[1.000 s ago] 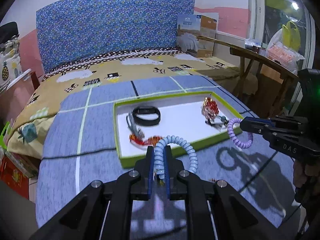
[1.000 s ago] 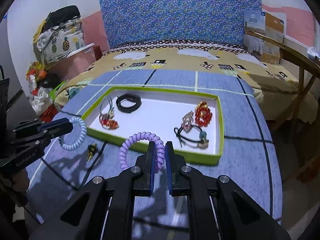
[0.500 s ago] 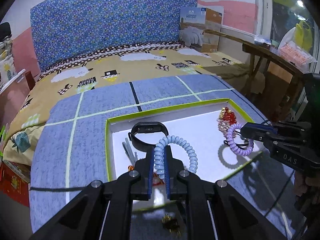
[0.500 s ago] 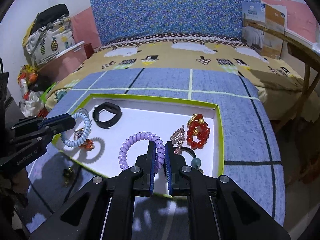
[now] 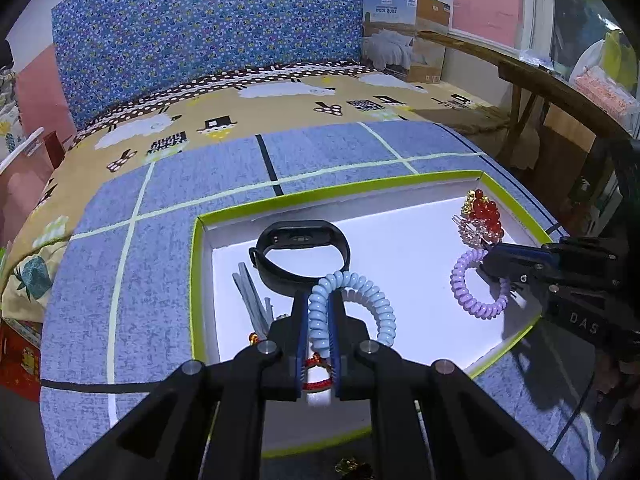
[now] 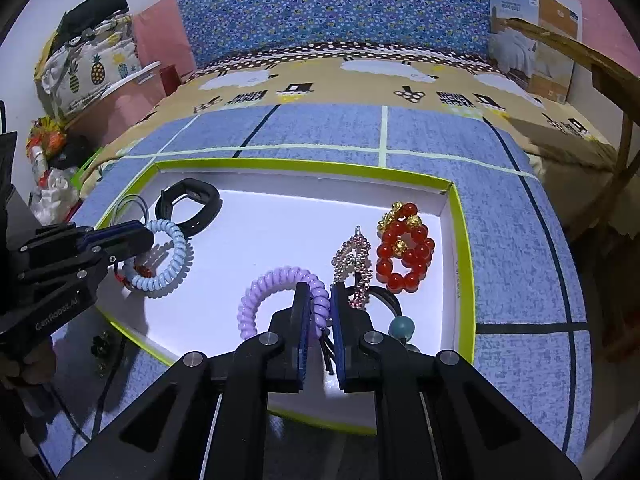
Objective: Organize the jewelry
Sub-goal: 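Open the right gripper inside the box while the left gripper releases the light-blue coil, then grasp the gold ring with the right gripper while the left gripper grasps the gold charm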
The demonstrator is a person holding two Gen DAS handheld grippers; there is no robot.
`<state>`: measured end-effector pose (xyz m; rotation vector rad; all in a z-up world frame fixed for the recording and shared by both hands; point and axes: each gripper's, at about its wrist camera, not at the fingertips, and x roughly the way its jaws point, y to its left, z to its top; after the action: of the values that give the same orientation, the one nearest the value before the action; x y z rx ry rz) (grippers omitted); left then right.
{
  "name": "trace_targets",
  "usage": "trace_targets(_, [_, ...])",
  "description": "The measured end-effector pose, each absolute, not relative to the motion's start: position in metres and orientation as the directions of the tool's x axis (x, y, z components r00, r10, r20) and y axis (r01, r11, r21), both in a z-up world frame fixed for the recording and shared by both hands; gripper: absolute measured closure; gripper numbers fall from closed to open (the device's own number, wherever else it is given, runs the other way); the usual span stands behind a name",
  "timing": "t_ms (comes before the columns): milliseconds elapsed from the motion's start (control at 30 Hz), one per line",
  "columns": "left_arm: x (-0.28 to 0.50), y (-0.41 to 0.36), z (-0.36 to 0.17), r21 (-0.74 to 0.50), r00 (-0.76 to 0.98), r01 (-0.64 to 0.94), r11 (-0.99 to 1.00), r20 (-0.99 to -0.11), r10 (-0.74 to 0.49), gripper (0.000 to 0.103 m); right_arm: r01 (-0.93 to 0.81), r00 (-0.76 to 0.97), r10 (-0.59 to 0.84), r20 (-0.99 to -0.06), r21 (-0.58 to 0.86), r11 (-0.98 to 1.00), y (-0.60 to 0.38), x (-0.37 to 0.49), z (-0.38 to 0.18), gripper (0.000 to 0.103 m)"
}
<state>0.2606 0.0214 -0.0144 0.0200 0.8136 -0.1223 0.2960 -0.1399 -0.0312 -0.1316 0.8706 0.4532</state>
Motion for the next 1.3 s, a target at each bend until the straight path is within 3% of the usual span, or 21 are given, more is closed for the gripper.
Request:
trace_targets(100, [0.260, 0.022, -0.015, -0.032, 0.679, 0.113, 0.993, -0.728, -0.101, 0.092, -0.438, 0.560, 0.328, -0.761, 0.065, 0.897, -0.139, 0.294, -0.030, 0.090])
trace_targets(233, [0.258, 0.023, -0.013, -0.044, 0.683, 0.111, 0.993, -0.723, -0.108, 0.081, -0.442, 0.573, 0.337, -0.747, 0.064, 0.895, -0.141, 0.289, -0.023, 0.087])
trace_targets(700, [0.182, 0.038, 0.021, -0.058, 0.774, 0.100, 0.993, -0.623, -0.114, 0.081, -0.476, 0.617, 0.406, -0.674, 0.091, 0.874, -0.158, 0.214, 0.007, 0.086])
trace_targets(1300, [0.088, 0.039, -0.003, -0.072, 0.755, 0.099, 0.992, -0.644, -0.122, 0.081, -0.537, 0.563, 0.481, -0.672, 0.144, 0.831, -0.158, 0.121, -0.007, 0.085])
